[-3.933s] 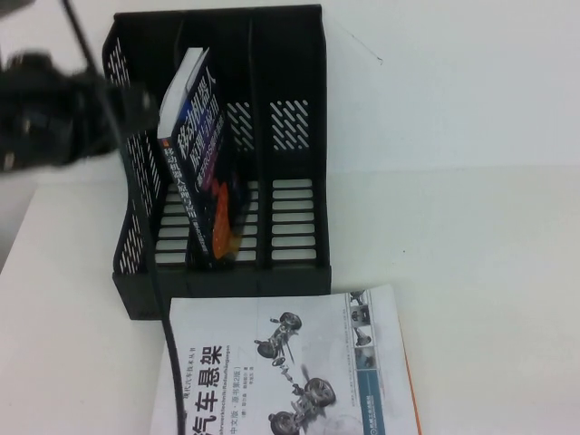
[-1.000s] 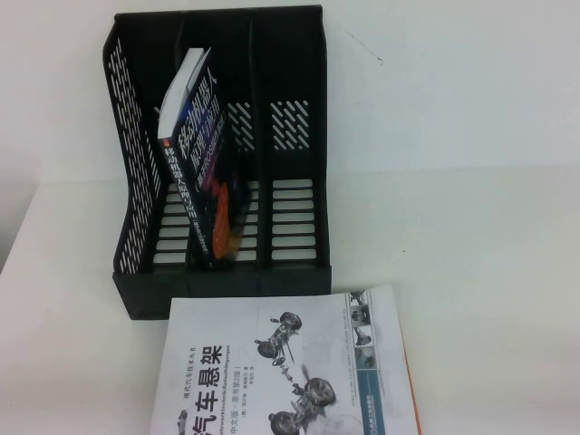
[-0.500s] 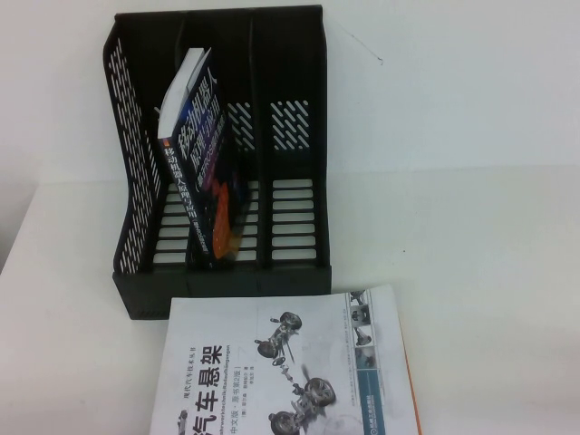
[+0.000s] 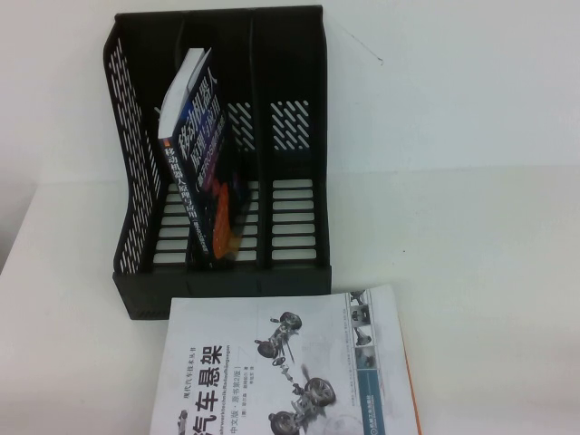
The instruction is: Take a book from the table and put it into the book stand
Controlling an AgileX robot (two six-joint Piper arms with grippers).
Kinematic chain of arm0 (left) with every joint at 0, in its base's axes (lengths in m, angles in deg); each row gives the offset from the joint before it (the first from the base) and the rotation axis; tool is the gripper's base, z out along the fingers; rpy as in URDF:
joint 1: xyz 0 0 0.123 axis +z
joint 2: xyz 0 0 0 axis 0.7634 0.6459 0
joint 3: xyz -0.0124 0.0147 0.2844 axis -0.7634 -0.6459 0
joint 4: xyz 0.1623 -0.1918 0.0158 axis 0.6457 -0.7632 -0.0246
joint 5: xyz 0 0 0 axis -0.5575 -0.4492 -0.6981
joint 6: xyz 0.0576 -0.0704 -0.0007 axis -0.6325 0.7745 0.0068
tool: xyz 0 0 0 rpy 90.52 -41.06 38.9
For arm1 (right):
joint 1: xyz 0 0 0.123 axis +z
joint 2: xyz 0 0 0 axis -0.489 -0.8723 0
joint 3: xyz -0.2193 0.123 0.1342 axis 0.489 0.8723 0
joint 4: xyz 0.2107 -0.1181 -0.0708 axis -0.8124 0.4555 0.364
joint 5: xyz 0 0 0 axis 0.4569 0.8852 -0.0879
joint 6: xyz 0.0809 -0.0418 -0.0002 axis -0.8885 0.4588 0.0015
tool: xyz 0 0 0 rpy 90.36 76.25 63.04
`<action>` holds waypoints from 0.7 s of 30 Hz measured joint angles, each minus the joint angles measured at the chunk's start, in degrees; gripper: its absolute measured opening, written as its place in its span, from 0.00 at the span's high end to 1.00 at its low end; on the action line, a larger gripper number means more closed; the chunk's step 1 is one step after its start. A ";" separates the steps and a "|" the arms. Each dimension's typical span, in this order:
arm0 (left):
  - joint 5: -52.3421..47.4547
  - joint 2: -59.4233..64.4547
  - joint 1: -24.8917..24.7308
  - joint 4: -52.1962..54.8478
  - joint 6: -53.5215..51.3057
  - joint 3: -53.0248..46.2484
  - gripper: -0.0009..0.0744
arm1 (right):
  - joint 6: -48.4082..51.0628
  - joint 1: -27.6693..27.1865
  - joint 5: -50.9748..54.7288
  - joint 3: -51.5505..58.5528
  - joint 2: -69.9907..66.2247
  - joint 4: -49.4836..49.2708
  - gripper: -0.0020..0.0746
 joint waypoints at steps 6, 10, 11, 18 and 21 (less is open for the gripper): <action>11.44 -0.04 -1.04 2.51 -25.55 -1.07 0.99 | 0.00 0.00 0.00 0.00 0.00 0.00 0.97; 9.58 -0.04 -1.53 1.82 -33.28 -1.07 0.99 | 0.00 0.00 0.00 0.00 0.00 0.00 0.97; 7.93 -0.04 -1.53 1.34 -32.99 -1.07 0.99 | 0.00 0.00 0.00 0.00 0.00 0.00 0.97; 4.29 -0.04 -1.42 -0.45 -32.19 -0.95 0.99 | 0.00 0.00 0.00 0.00 0.00 0.00 0.97; 4.29 -0.04 -1.32 -0.58 -30.47 -0.95 0.99 | 0.00 0.00 0.00 0.00 0.00 0.00 0.97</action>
